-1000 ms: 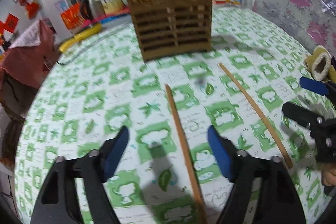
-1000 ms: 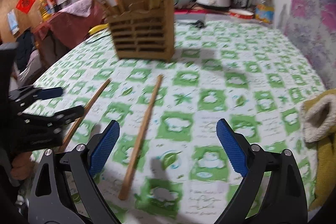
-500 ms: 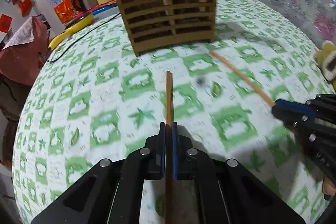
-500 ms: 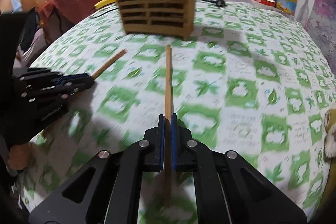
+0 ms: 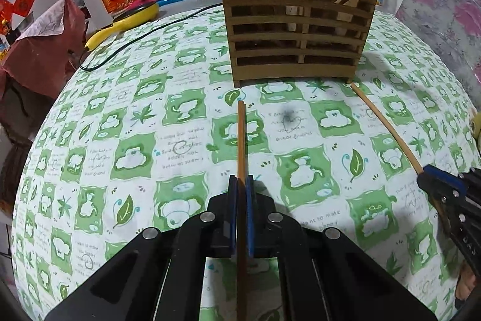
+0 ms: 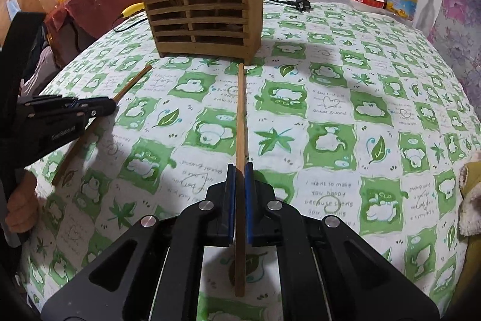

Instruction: Organize utensils

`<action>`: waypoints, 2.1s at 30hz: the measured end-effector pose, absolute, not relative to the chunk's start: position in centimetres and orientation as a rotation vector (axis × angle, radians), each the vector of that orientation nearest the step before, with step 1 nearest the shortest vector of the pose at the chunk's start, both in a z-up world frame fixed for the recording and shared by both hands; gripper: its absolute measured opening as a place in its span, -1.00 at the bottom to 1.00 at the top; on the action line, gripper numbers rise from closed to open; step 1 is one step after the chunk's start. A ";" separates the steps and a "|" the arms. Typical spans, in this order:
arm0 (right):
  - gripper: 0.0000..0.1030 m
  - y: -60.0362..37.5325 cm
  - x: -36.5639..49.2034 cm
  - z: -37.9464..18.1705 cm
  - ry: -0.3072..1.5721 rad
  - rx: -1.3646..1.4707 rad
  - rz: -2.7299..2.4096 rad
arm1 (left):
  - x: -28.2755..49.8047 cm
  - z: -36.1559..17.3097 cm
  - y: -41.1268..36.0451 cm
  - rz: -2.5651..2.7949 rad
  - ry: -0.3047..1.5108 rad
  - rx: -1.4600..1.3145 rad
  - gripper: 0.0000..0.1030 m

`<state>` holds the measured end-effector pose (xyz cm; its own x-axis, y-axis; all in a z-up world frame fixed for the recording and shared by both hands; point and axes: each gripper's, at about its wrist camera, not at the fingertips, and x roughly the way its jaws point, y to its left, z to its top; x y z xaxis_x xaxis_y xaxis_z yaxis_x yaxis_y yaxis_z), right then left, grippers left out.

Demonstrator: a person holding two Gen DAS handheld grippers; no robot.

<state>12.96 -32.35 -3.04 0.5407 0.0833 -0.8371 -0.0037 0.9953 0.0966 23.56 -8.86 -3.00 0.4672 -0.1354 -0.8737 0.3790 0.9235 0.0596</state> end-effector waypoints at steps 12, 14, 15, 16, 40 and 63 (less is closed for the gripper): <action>-0.43 -32.5 11.9 -1.8 0.950 0.128 0.079 | 24.6 -1.8 -5.9 -0.301 1.053 0.126 0.31; -0.40 -32.7 11.5 -1.1 0.917 0.132 0.077 | 24.1 -1.1 -5.2 -0.301 1.039 0.100 0.31; -0.38 -32.8 11.1 -0.7 0.899 0.140 0.067 | 23.7 -0.9 -4.9 -0.301 1.037 0.088 0.31; -0.36 -33.0 10.8 -0.5 0.892 0.150 0.062 | 23.4 -0.8 -4.7 -0.303 1.039 0.079 0.31; 0.10 -33.6 4.9 0.1 0.826 0.178 0.022 | 13.3 -2.1 -4.6 -0.434 1.016 0.296 -0.85; -0.77 -32.6 5.2 -2.2 0.999 0.128 0.088 | 13.5 -1.4 -3.5 -0.401 1.002 0.229 -0.89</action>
<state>5.20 -32.57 -2.24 0.5389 0.1319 -0.8320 -0.0150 0.9890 0.1471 13.52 -3.46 -1.42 0.4748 -0.2208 -0.8519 0.4275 0.9040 0.0039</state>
